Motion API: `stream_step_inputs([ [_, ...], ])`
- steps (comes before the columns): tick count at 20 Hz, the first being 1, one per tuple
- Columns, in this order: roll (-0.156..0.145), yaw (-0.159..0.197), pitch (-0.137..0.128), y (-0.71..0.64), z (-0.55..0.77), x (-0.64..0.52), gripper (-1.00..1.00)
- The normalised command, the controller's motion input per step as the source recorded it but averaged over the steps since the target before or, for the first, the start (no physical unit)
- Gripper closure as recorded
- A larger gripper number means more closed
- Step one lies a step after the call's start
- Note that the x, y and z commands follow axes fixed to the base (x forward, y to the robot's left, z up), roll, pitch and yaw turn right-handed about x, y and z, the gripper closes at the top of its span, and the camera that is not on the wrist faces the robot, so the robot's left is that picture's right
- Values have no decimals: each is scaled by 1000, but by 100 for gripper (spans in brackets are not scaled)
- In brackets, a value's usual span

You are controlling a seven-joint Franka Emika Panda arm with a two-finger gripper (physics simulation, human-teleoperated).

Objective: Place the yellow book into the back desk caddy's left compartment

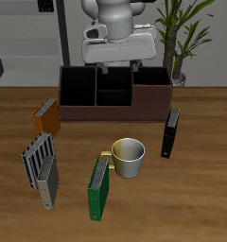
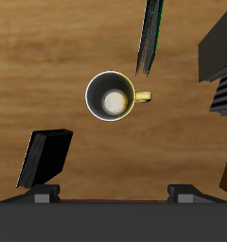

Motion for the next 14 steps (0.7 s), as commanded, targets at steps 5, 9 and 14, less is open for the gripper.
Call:
stream_step_inputs([
  [5,-8,-7,10,-1,-28,58,-100],
  [9,20,41,-10,11,-13,55,-100],
  [14,33,58,-42,-226,101,281,-100],
])
